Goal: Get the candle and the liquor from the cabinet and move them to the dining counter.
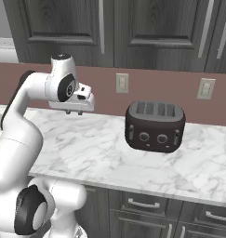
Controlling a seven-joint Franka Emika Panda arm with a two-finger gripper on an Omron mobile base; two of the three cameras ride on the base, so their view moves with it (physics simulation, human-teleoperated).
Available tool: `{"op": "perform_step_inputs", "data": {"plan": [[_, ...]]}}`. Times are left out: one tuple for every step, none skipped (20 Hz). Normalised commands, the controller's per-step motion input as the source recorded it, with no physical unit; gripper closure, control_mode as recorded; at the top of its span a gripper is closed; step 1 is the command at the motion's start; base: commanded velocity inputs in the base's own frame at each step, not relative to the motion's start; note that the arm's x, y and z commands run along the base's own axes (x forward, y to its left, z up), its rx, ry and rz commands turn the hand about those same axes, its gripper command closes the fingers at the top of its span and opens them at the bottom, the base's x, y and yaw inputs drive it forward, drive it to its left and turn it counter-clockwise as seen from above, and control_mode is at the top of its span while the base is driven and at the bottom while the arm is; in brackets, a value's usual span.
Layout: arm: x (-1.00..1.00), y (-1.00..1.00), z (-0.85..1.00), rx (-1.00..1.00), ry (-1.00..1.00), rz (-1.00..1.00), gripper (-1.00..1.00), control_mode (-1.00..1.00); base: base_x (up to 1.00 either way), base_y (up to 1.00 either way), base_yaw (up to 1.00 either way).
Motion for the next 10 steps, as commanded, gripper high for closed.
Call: {"op": "perform_step_inputs", "data": {"plan": [[0.0, 0.0, 0.01, 0.0, 0.0, 0.0, -1.0, -1.0, 0.0, 0.0, 0.0], [0.0, 0.0, 0.03, 0.0, 0.0, 0.0, -1.0, -1.0, 0.0, 0.0, 0.0], [0.0, 0.0, 0.06, 0.0, 0.0, 0.0, -1.0, -1.0, 0.0, 0.0, 0.0], [-0.05, 0.0, 0.11, 0.0, -0.04, 0.0, -1.0, -1.0, 0.0, 0.0, 0.0], [-0.09, 0.0, 0.13, 0.0, -0.11, 0.0, -1.0, -1.0, 0.0, 0.0, 0.0], [-0.12, 0.0, 0.15, 0.0, -0.15, 0.0, -1.0, -1.0, 0.0, 0.0, 0.0], [-0.18, 0.0, 0.17, 0.0, -0.16, 0.0, -1.0, -1.0, 0.0, 0.0, 0.0], [-0.19, 0.0, 0.18, 0.0, -0.17, 0.0, -1.0, -1.0, 0.0, 0.0, 0.0], [-0.16, 0.0, 0.19, 0.0, -0.19, 0.0, -1.0, -1.0, 0.0, 0.0, 0.0], [-0.19, 0.0, 0.21, 0.0, -0.21, 0.0, -1.0, -1.0, 0.0, 0.0, 0.0]]}}
